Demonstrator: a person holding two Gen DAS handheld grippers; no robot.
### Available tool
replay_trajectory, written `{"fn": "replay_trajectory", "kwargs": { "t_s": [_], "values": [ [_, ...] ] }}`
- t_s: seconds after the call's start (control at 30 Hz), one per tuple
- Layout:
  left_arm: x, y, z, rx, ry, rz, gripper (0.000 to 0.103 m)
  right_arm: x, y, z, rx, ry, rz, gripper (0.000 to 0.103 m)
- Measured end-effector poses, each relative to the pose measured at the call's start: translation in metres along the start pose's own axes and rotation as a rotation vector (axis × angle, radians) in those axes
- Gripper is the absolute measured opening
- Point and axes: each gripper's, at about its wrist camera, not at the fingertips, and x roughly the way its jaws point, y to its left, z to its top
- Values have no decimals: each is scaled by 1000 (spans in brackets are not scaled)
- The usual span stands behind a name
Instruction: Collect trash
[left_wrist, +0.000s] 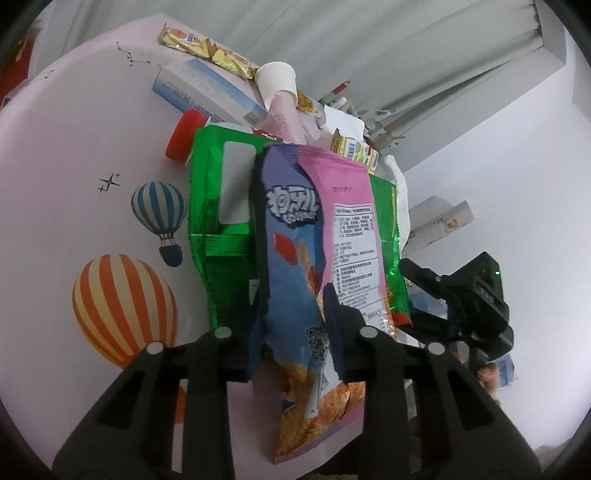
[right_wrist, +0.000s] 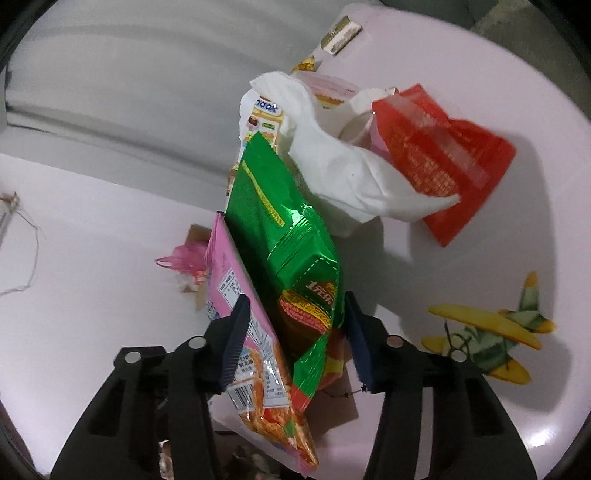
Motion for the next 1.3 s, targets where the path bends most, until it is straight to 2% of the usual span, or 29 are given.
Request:
{"fn": "replay_trajectory", "kwargs": {
  "t_s": [0.2,0.37,0.5,0.7,0.77,0.9,1.07,1.17,1.3],
  "values": [
    [-9,-4,-3,7,-18,-11,18,-11,1,-9,1,-1,33,16],
    [-27,-11,-1,12,-61,-27,10,-16,9,-12,-36,-21,60,13],
    [-51,-17,2,27,-115,-35,8,-26,23,-19,-72,-51,87,12],
    [-89,-26,10,51,-211,-47,6,-33,23,-27,-68,-58,118,11],
    [-97,-26,11,58,-237,-31,6,-33,16,-33,-60,-54,84,11],
    [-94,-22,13,39,-237,-3,6,-29,14,-34,-80,-65,12,11],
    [-73,-11,10,33,-205,102,5,-29,11,-43,-112,-63,-97,17],
    [-58,-3,7,27,-176,155,5,-36,16,-51,-160,-69,-170,32],
    [-48,4,7,28,-154,198,5,-53,30,-58,-250,-76,-225,44]
  ]
}}
